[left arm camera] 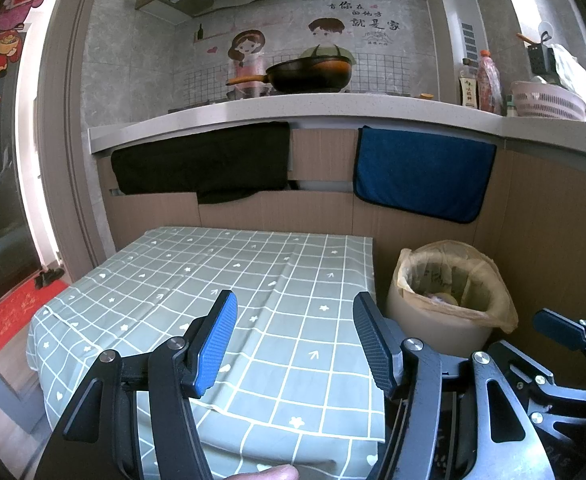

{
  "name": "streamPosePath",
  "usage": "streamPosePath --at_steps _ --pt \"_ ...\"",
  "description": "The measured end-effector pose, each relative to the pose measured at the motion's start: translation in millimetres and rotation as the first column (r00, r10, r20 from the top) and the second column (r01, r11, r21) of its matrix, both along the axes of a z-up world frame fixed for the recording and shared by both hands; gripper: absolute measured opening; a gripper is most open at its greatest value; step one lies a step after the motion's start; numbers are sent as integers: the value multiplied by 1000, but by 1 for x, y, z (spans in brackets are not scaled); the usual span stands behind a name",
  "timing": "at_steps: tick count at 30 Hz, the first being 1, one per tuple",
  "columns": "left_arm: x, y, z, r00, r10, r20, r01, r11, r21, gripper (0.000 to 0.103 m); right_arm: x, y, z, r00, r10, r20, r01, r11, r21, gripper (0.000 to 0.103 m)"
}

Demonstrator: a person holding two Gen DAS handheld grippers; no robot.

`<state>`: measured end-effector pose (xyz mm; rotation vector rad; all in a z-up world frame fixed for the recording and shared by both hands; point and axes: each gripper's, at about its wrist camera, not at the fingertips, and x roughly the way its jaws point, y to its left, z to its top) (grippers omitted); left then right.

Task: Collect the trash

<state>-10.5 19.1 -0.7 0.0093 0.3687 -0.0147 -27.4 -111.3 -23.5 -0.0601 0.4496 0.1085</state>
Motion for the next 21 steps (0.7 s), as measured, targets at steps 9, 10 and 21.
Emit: streamPosePath --at_steps 9,10,21 --pt "-5 -1 -6 1000 -21 2 21 1000 14 61 -4 0 1 1000 -22 9 22 1000 5 60" --pt "-5 0 -6 1000 -25 2 25 1000 15 61 -5 0 1 1000 -24 11 24 1000 6 60" --pt "-2 5 -6 1000 -26 -5 27 999 18 61 -6 -1 2 999 -34 10 33 999 9 60"
